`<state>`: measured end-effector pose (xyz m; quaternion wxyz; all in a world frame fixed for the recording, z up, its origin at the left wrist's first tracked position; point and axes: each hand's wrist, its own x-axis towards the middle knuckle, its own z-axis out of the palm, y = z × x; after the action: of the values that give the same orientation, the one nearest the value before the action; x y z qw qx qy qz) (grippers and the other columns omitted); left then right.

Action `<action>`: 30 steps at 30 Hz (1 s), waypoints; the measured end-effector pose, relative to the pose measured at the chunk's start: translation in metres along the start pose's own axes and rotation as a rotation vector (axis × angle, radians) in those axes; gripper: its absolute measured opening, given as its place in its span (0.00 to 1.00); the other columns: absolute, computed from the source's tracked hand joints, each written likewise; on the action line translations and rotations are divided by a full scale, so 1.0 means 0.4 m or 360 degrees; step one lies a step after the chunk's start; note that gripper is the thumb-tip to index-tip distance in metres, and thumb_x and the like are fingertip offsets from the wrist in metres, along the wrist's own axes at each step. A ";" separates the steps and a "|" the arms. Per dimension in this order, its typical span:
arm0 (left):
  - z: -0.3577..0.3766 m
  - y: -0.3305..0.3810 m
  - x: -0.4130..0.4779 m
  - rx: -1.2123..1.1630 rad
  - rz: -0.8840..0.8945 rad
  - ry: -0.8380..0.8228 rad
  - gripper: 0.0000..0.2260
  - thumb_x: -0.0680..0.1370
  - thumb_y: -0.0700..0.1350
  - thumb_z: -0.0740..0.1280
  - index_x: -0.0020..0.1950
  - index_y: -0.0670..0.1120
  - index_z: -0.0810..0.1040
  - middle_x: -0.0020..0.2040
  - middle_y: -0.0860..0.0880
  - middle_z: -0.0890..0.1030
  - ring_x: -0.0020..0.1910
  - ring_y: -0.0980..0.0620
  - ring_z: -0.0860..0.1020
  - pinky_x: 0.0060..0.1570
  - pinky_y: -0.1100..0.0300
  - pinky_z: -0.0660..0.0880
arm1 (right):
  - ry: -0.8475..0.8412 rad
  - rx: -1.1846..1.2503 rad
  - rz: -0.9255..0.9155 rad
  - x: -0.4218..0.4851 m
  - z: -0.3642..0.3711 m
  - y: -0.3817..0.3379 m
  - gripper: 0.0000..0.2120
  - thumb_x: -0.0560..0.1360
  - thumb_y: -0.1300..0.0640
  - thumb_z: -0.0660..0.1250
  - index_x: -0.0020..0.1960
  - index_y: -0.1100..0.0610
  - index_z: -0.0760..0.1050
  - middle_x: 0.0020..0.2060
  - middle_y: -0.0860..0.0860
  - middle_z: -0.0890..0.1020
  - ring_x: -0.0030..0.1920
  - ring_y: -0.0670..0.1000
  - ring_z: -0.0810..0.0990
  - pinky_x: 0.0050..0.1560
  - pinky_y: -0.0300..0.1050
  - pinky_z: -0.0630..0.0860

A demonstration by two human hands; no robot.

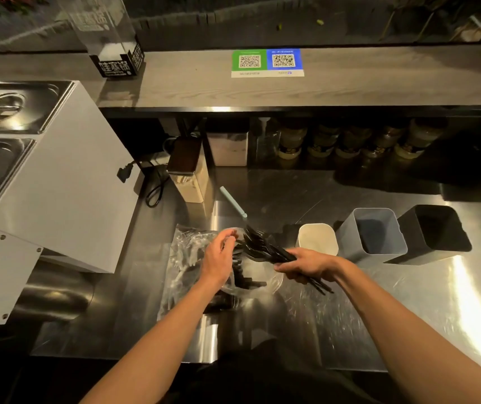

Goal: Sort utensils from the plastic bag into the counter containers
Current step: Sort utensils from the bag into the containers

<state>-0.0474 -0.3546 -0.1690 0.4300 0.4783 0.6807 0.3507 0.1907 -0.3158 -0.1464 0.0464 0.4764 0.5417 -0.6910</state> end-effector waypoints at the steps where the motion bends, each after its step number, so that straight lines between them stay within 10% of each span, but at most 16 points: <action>1: 0.010 0.015 -0.003 -0.0055 0.0007 0.0021 0.12 0.85 0.49 0.59 0.64 0.51 0.79 0.58 0.54 0.82 0.59 0.58 0.78 0.60 0.60 0.74 | -0.0018 0.0017 -0.0005 -0.002 -0.002 -0.001 0.06 0.81 0.53 0.66 0.51 0.55 0.71 0.34 0.51 0.73 0.32 0.45 0.70 0.33 0.39 0.71; 5: 0.045 0.079 -0.007 -0.0393 -0.0153 0.0116 0.13 0.86 0.51 0.56 0.62 0.50 0.78 0.54 0.56 0.81 0.54 0.59 0.78 0.49 0.66 0.73 | -0.0056 0.0111 -0.0042 -0.005 -0.009 -0.002 0.08 0.81 0.52 0.67 0.48 0.56 0.71 0.33 0.51 0.75 0.32 0.47 0.73 0.36 0.39 0.74; 15: 0.143 0.157 0.003 -0.1041 -0.0428 0.0112 0.19 0.82 0.58 0.63 0.70 0.53 0.70 0.62 0.50 0.80 0.63 0.49 0.78 0.67 0.47 0.71 | 0.0094 0.0396 -0.0271 0.010 -0.021 0.000 0.11 0.80 0.54 0.67 0.42 0.56 0.70 0.28 0.51 0.73 0.27 0.48 0.69 0.32 0.42 0.69; 24: 0.282 0.218 -0.026 -0.1113 -0.0658 -0.0427 0.20 0.67 0.49 0.79 0.55 0.42 0.82 0.49 0.41 0.83 0.23 0.48 0.73 0.21 0.58 0.74 | 0.0106 0.0452 -0.0544 -0.027 -0.060 -0.008 0.06 0.75 0.69 0.63 0.44 0.60 0.69 0.26 0.54 0.70 0.24 0.49 0.70 0.23 0.38 0.69; 30: 0.335 0.254 0.003 -0.0943 -0.0741 -0.0181 0.12 0.78 0.50 0.68 0.52 0.43 0.87 0.38 0.42 0.79 0.21 0.50 0.66 0.22 0.61 0.66 | 0.0139 0.0423 -0.0444 -0.038 -0.122 0.008 0.06 0.75 0.67 0.67 0.39 0.62 0.75 0.31 0.57 0.79 0.31 0.52 0.78 0.36 0.44 0.77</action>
<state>0.1114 -0.3145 -0.1304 0.6550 0.1843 0.6152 0.3981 0.2305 -0.2854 -0.1360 -0.1365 0.4281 0.5081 -0.7348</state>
